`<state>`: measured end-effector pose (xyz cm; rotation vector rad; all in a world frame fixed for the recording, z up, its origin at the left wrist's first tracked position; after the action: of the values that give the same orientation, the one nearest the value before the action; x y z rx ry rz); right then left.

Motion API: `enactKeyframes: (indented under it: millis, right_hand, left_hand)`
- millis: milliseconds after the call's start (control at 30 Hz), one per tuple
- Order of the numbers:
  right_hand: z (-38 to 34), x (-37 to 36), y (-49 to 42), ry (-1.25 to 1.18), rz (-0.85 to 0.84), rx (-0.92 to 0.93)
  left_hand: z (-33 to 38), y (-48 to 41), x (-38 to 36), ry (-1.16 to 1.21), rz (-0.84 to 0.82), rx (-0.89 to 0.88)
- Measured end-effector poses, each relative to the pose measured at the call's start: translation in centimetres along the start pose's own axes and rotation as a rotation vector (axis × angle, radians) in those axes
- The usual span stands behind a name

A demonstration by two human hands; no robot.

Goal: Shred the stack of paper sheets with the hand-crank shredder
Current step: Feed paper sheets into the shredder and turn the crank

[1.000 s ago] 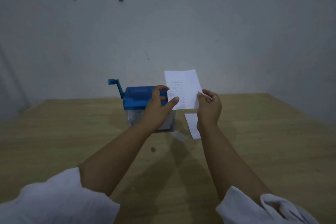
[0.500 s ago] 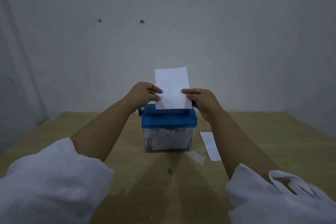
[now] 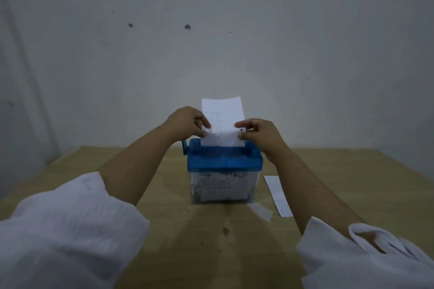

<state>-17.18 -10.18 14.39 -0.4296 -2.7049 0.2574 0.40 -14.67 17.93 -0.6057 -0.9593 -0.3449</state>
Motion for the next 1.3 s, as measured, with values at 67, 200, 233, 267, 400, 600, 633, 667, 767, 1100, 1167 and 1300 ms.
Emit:
enactKeyframes:
  millis: [67, 200, 233, 267, 400, 600, 633, 667, 767, 1100, 1167, 1300]
  right_hand:
    - [0.2, -0.1, 0.1, 0.029, -0.003, 0.009]
    - [0.1, -0.4, 0.6, 0.051, 0.025, 0.049]
    - [0.1, -0.4, 0.7, 0.046, 0.029, 0.046]
    - [0.3, -0.4, 0.8, 0.04, 0.029, 0.035]
    - [1.0, -0.5, 0.9, 0.018, 0.037, -0.013]
    - [1.5, -0.6, 0.8, 0.051, 0.101, -0.07]
    - [1.4, -0.6, 0.9, 0.068, 0.107, -0.061]
    - [1.4, -0.6, 0.9, 0.073, 0.11, -0.057]
    - [1.5, -0.7, 1.1, 0.072, 0.104, -0.073]
    - [2.4, -1.2, 1.1, 0.217, 0.131, -0.027]
    - [1.9, -1.4, 1.5, 0.234, 0.125, 0.015]
    - [1.7, -1.7, 1.6, 0.225, 0.087, 0.049]
  left_hand:
    - [0.0, 0.2, -0.5, -0.056, -0.012, 0.0]
    - [-0.2, 1.2, 0.0, -0.139, 0.014, -0.011]
    - [-0.2, 1.5, 0.5, -0.205, 0.01, -0.004]
    - [-0.4, 1.9, 1.0, -0.305, -0.015, 0.02]
    - [-1.7, 3.1, 2.3, -0.564, -0.172, 0.157]
    - [-2.9, 3.2, 2.0, -0.534, -0.13, 0.138]
    - [-3.0, 3.3, 2.0, -0.533, -0.132, 0.146]
    - [-3.0, 3.4, 2.0, -0.531, -0.149, 0.165]
    - [-2.8, 3.8, 1.5, -0.548, -0.226, 0.214]
    - [-3.6, 5.7, -1.8, -0.458, -0.353, 0.246]
    - [-4.8, 6.5, -4.4, -0.506, -0.379, 0.276]
    - [-5.7, 6.6, -6.0, -0.483, -0.217, 0.287]
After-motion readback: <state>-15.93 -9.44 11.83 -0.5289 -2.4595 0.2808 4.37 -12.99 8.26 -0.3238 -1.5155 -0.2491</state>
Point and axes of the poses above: each hand's wrist, its own y-axis away from the middle knuckle, its own x-axis out of the back of the hand, z = x × y, the point moved 10 cm from there along -y, towards the middle knuckle, and after that the axes turned 7 degrees about -x, right-handed, at the moved point
